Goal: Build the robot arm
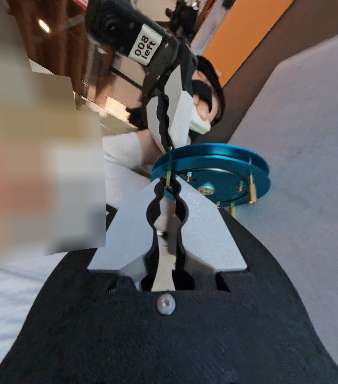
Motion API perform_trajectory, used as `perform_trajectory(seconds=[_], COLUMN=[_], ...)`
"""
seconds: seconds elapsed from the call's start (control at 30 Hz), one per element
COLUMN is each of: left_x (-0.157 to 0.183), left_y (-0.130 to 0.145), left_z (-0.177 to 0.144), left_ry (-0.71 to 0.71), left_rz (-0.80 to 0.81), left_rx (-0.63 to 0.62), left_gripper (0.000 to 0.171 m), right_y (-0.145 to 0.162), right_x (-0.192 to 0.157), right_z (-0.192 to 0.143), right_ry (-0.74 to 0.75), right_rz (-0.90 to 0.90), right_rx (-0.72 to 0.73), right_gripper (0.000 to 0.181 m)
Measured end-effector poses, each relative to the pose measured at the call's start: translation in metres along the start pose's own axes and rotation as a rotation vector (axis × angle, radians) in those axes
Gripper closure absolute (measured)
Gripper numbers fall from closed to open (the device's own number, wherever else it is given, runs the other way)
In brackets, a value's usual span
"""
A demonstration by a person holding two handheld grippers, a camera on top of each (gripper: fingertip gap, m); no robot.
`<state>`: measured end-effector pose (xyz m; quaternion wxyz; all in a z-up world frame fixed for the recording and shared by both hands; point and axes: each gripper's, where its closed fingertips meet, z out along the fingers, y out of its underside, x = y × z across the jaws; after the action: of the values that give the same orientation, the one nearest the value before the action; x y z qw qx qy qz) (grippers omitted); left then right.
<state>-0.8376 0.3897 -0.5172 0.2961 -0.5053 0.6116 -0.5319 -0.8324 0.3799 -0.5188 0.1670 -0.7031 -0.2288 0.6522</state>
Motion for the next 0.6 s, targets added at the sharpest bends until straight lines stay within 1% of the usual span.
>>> perform_trajectory(seconds=[0.03,0.07,0.1,0.17,0.23,0.27,0.3,0.33,0.4,0.47,0.53,0.6], left_x=[0.000,0.000,0.000,0.000,0.000,0.000,0.000,0.000,-0.002,-0.004,-0.004,-0.002], left_y=[0.000,0.000,0.000,0.000,0.000,0.000,0.000,0.000,-0.001,-0.001,-0.001,0.000], left_z=[0.000,0.000,0.000,0.000,0.001,0.001,0.001,0.002,0.002,0.001,0.000,-0.001], left_ry=[0.000,0.001,0.000,0.000,0.003,0.005,0.005,0.003,-0.014,-0.018,-0.018,-0.013], left_rz=[-0.001,-0.003,-0.003,-0.008,-0.020,-0.027,-0.030,-0.030,-0.028,-0.038,-0.037,-0.012], left_rx=[-0.001,-0.001,-0.001,0.001,0.006,0.007,0.008,0.007,0.007,0.008,0.010,0.002], left_gripper=[0.168,0.168,0.168,0.168,0.168,0.168,0.168,0.168,0.168,0.168,0.168,0.168], right_y=[-0.001,-0.005,-0.009,-0.011,-0.010,-0.008,-0.007,-0.008,-0.010,-0.012,-0.011,-0.008], right_x=[0.002,0.003,0.000,-0.009,-0.004,0.001,0.002,0.003,0.009,0.011,0.011,0.008], right_z=[-0.001,-0.004,-0.006,-0.008,-0.011,-0.011,-0.009,-0.007,-0.008,-0.008,-0.006,-0.004], right_ry=[0.113,0.237,0.346,0.531,0.732,0.811,0.855,0.887,0.950,0.956,0.925,0.814], right_rz=[-0.164,-0.328,-0.482,-0.737,-0.896,-0.947,-0.991,-1.029,-1.053,-1.036,-0.985,-0.830], right_rx=[0.003,0.021,0.046,0.054,-0.014,-0.062,-0.092,-0.100,-0.137,-0.152,-0.156,-0.146], right_gripper=[0.171,0.159,0.155,0.160,0.163,0.163,0.166,0.174,0.176,0.176,0.177,0.177])
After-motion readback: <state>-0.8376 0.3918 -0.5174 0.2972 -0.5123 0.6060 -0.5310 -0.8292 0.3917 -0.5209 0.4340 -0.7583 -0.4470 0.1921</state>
